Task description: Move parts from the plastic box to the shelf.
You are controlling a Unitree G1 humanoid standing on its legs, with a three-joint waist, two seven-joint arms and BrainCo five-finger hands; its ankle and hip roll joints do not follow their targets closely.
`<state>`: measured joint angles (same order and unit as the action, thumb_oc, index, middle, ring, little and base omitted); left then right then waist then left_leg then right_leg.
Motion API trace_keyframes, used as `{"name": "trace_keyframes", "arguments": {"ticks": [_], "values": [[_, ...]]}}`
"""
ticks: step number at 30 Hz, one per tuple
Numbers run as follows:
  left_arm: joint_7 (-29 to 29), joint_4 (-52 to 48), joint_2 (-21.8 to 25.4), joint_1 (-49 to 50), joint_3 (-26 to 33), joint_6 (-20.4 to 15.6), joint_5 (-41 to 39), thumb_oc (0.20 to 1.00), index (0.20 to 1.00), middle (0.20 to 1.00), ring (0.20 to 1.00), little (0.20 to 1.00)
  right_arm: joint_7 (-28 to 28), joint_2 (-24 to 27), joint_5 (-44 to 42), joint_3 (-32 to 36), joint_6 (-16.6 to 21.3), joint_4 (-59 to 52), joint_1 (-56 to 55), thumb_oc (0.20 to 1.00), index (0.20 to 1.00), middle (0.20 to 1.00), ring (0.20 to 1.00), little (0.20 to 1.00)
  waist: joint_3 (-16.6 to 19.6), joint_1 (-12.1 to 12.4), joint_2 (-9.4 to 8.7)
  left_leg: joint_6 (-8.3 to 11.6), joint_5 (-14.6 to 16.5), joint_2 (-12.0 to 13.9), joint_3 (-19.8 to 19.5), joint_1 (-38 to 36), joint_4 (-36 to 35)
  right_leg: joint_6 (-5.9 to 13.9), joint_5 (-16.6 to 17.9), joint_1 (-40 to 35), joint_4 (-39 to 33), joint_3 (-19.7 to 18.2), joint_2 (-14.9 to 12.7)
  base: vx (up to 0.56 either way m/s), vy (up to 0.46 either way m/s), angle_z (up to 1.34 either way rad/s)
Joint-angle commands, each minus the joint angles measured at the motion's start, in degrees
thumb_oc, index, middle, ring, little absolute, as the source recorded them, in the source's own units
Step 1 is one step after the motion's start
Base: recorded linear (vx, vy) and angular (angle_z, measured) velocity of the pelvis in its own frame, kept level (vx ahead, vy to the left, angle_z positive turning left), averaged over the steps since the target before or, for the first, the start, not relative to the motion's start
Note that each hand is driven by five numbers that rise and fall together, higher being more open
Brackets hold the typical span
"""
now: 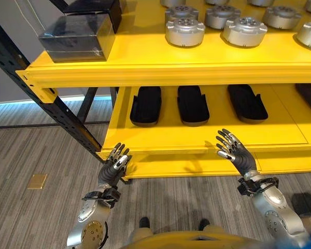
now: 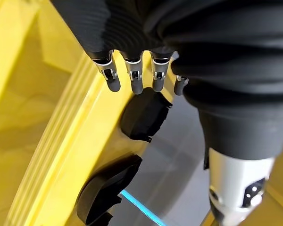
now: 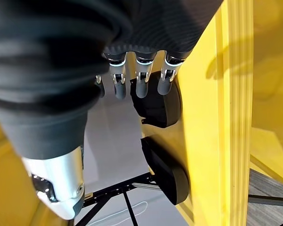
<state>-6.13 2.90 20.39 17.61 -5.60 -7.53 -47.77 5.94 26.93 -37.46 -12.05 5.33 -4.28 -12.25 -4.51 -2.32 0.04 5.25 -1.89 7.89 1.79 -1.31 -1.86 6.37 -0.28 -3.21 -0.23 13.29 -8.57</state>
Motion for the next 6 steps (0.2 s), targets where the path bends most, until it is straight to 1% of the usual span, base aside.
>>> {"name": "trace_keyframes", "arguments": {"ticks": [1, 6], "values": [[-0.4, -4.0, 1.5, -0.3, 2.7, -3.7, 3.7, 1.0, 1.0, 1.0, 1.0, 1.0, 0.8, -1.2, -0.2, 0.6, 1.9, -1.7, 2.1, 1.0, 1.0, 1.0, 1.0, 1.0, 1.5, 0.3, -1.57, -1.5, -0.2, 0.6, 1.3, 2.0, 1.1, 1.63, -1.4, 1.6, 1.8, -1.3, -1.4, 0.0, 0.0, 0.0], [-0.5, -4.1, 1.3, 0.3, 2.7, -3.7, 5.1, 1.0, 1.0, 1.0, 1.0, 1.0, 1.6, -1.5, -1.1, -0.1, 1.3, -1.8, 2.1, 1.0, 1.0, 1.0, 1.0, 1.0, 2.4, 0.1, -1.72, -1.58, -0.1, 0.6, 1.7, 1.1, 0.7, 1.69, -1.2, 1.1, 1.2, -1.9, -1.5, 0.0, 0.003, -0.02]]}}
